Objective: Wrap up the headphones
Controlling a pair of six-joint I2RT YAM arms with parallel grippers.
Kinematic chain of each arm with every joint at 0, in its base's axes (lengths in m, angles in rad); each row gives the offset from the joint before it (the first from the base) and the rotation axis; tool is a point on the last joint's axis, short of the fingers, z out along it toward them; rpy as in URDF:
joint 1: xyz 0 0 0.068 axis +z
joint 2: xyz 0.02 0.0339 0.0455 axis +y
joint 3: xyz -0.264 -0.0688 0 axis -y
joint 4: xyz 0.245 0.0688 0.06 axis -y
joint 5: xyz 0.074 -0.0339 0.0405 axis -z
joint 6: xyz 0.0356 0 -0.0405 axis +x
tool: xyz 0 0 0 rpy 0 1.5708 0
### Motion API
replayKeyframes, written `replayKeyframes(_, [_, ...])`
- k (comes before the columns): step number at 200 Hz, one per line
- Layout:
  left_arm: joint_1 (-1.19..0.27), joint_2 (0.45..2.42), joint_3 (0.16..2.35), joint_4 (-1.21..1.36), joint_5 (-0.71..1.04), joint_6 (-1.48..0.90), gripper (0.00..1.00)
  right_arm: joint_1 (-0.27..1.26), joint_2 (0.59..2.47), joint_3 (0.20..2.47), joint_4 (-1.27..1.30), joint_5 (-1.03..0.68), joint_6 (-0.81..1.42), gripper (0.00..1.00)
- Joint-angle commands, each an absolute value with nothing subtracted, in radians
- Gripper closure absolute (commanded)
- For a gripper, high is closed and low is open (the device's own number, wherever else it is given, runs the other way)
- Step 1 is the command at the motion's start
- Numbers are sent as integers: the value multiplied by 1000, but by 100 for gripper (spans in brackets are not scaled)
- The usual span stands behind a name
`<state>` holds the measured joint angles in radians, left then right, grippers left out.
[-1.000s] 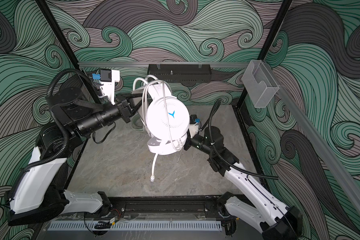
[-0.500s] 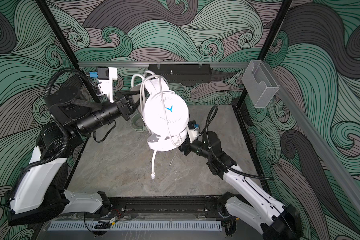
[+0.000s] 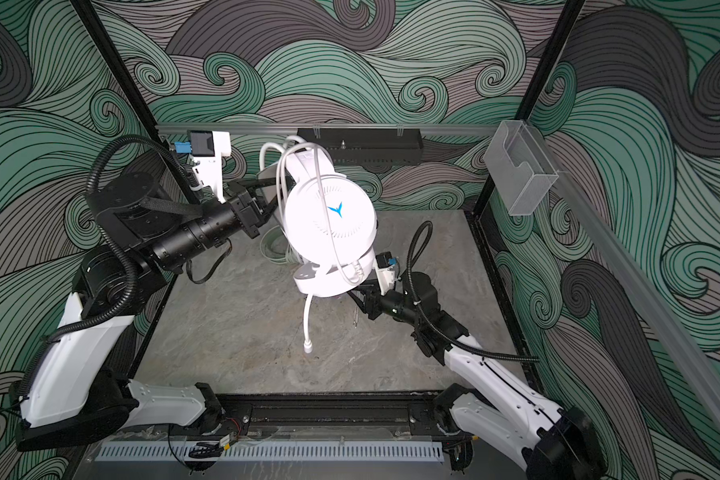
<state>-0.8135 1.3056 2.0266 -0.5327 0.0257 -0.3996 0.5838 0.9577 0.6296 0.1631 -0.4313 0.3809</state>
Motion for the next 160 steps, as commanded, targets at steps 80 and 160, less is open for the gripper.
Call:
replayKeyframes(80, [-807, 1269, 1989, -393, -63, -476, 100, 586, 959, 588, 196, -457, 402, 78])
replayKeyframes(160, [-803, 1255, 1942, -393, -385, -563, 100, 605, 975, 634, 75, -437, 316, 100])
